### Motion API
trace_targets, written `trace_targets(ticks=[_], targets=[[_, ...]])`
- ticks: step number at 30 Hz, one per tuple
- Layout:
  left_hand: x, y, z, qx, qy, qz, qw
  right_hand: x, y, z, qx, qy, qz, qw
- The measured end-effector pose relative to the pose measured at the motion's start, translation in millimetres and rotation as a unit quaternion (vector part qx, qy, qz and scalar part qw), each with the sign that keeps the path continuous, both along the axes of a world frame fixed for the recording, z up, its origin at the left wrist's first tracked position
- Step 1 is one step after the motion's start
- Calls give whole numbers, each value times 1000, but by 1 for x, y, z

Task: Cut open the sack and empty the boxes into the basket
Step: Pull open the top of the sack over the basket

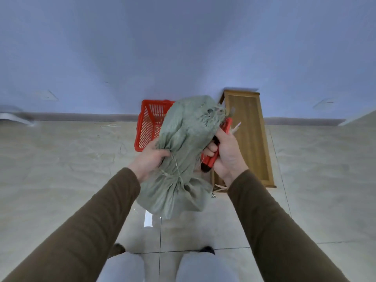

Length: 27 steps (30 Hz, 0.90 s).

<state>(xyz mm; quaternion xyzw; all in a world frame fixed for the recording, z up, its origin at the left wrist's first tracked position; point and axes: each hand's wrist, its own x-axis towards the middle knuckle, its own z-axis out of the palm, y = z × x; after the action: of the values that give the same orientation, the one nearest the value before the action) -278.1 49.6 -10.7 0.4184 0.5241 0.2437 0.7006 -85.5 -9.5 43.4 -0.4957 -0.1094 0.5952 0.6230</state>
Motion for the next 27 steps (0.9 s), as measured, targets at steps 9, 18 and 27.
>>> trace_targets(ticks=[9, 18, 27], targets=[[32, -72, 126, 137, 93, -30, 986, -25, -23, 114, -26, -362, 185, 913], [-11, -53, 165, -16, 45, 180, 982, 44, -56, 116, -211, -304, 19, 929], [-54, -107, 161, -34, 72, 120, 990, 20, -32, 51, -263, 13, 34, 964]])
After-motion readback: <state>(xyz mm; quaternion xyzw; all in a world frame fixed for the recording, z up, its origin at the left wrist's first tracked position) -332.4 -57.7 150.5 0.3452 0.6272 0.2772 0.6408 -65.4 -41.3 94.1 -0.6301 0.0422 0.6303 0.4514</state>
